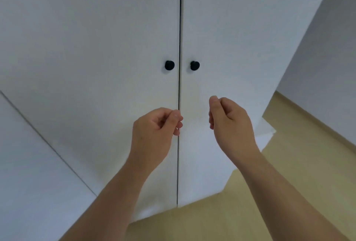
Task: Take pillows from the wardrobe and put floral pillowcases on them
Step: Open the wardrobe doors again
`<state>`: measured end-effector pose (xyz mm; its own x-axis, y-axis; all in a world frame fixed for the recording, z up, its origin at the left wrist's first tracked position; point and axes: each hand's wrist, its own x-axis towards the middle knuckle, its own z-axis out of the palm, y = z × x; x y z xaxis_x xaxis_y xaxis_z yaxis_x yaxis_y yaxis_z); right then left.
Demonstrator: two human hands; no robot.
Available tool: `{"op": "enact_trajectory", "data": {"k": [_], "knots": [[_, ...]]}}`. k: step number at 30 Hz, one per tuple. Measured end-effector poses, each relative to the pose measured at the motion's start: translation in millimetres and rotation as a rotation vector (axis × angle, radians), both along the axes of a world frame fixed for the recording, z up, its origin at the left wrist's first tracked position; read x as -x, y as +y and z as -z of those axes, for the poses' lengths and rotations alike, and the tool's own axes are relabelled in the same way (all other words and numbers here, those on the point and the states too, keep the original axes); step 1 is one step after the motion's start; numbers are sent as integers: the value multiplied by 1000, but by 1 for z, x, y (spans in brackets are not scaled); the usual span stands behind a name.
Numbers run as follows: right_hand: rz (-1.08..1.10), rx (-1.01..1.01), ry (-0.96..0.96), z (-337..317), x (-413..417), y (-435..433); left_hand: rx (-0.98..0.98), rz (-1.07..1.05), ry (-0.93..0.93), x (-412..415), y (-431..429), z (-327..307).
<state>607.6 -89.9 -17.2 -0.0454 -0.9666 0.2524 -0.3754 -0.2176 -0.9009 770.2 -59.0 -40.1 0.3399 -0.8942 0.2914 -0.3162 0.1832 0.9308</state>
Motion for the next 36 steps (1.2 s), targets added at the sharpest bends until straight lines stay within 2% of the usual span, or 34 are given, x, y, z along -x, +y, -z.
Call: {"op": "enact_trajectory", "data": {"k": [9,20,27,30,36], "knots": [[-116,61,-99,-35,-17,-46,84,-208,-46,-3,-27,-42],[-75,123,-65,-52,-40,-76,-17,-213,-117,-23,-83,-44],[-39,104,-57,-45,-50,-88,94,-113,-65,-25,-105,-37],[-30,91,-62,-42,-51,-91,190,-101,-122,-23,-103,-41],[-45,81,-82,-40,-47,-91,166,-107,-206,-19,-103,-39]]}}
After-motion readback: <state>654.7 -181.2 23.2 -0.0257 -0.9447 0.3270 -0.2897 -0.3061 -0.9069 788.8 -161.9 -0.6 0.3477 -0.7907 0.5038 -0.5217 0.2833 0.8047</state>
